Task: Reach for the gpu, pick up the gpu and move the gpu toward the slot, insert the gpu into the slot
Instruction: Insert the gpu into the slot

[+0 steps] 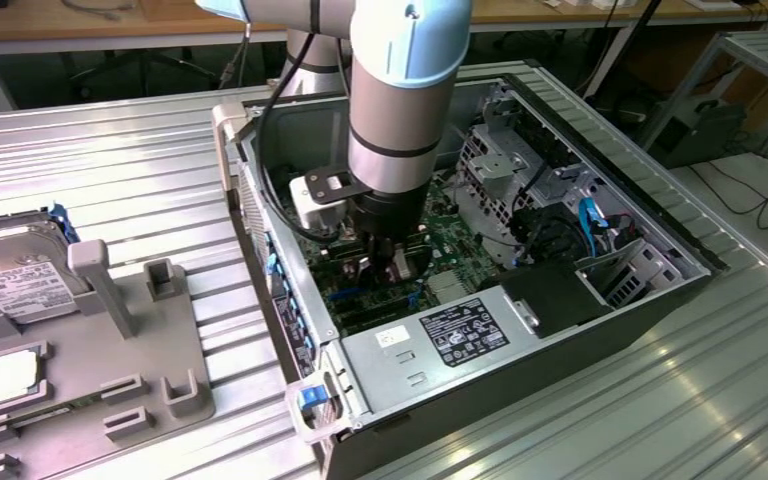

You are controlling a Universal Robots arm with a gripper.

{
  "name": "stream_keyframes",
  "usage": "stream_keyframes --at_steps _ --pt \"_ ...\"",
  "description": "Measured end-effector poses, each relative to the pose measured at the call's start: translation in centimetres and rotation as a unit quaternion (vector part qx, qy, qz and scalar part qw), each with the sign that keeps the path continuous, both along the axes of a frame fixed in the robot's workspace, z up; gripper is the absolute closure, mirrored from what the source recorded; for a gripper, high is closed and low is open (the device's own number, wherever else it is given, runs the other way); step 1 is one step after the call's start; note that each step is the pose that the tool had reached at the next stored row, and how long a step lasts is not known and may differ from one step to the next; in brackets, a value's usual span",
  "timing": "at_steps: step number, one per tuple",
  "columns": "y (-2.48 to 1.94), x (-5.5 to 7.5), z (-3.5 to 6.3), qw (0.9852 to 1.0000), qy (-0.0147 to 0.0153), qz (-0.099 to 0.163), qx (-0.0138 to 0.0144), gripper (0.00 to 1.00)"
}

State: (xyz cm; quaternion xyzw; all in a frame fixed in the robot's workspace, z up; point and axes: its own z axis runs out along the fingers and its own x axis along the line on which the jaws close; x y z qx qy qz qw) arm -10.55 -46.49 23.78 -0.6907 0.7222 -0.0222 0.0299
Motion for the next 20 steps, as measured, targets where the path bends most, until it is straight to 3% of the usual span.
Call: stream_keyframes --at_steps 20 --pt "0.37 -0.22 -0.07 1.0 0.0001 0.0 -0.0002 0.71"
